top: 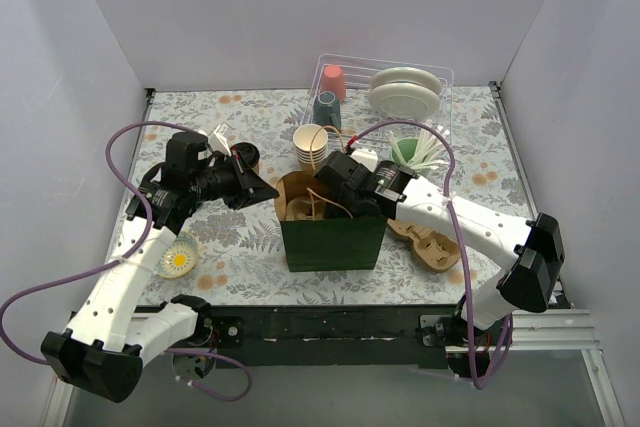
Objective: Pack the takeout coffee
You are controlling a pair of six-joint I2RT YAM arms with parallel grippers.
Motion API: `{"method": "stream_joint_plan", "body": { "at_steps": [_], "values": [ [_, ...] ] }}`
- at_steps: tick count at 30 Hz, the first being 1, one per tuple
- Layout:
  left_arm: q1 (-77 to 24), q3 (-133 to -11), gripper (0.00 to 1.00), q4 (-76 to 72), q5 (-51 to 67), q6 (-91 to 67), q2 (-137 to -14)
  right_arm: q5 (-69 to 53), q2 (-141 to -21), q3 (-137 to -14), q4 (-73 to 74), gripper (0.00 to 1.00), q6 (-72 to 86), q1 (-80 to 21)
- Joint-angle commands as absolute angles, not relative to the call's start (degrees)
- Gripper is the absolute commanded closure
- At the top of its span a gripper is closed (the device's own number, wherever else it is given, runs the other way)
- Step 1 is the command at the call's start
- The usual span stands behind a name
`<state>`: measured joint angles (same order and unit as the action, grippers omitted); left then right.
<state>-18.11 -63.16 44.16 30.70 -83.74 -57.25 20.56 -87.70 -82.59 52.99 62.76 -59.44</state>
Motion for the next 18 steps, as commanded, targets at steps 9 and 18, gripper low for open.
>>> {"method": "stream_joint_plan", "body": {
  "at_steps": [9,18],
  "values": [
    [-17.8,-63.0,1.0,46.3,31.5,-84.5,-54.5,23.6,-85.9,-76.7,46.3,0.72,63.4,-60.6],
    [-17.8,-62.8,1.0,47.0,31.3,-85.2,-53.8,23.5,-84.9,-69.2,42.0,0.65,64.6,-61.4]
  ]
}}
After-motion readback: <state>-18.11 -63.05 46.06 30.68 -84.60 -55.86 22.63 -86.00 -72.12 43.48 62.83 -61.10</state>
